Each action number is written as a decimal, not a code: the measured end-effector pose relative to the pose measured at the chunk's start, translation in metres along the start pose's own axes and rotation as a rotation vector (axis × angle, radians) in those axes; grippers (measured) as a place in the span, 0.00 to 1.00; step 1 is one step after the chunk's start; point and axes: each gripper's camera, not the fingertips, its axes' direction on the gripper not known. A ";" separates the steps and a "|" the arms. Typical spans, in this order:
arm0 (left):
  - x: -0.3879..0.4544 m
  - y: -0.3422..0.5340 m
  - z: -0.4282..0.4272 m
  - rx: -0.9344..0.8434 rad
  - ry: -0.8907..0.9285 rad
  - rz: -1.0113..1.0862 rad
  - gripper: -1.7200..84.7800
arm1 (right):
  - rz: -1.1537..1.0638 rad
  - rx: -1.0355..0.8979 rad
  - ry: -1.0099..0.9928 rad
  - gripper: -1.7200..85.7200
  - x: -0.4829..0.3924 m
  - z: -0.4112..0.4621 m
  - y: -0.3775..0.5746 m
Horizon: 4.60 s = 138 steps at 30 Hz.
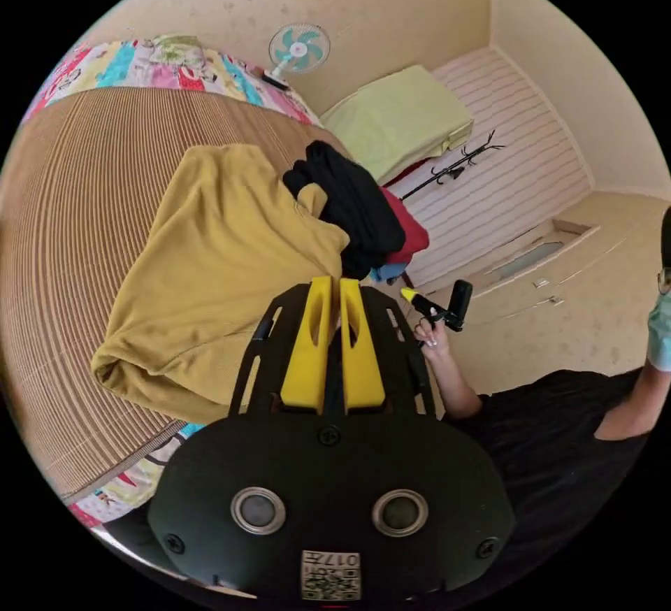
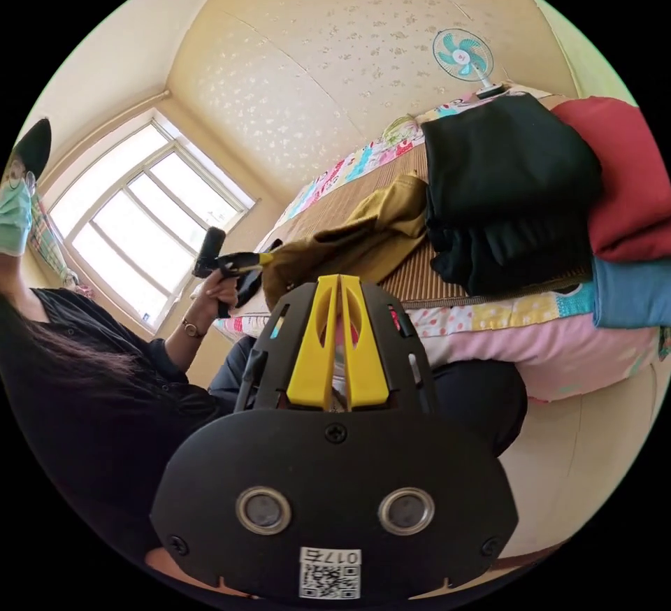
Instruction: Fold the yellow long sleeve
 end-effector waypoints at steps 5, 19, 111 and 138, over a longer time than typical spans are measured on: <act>0.074 0.011 -0.160 0.326 -0.136 0.150 0.02 | -0.155 -0.009 -0.039 0.06 -0.030 0.032 -0.040; 0.061 0.092 -0.290 0.530 -0.219 -0.059 0.03 | -0.879 -0.535 0.279 0.18 -0.211 0.356 -0.099; -0.133 0.130 -0.322 0.279 -0.141 -0.580 0.09 | 0.555 0.405 0.317 0.14 0.226 -0.157 -0.078; -0.178 0.225 -0.467 0.615 -0.601 -0.766 0.16 | -0.212 -0.469 0.113 0.06 -0.111 0.375 -0.044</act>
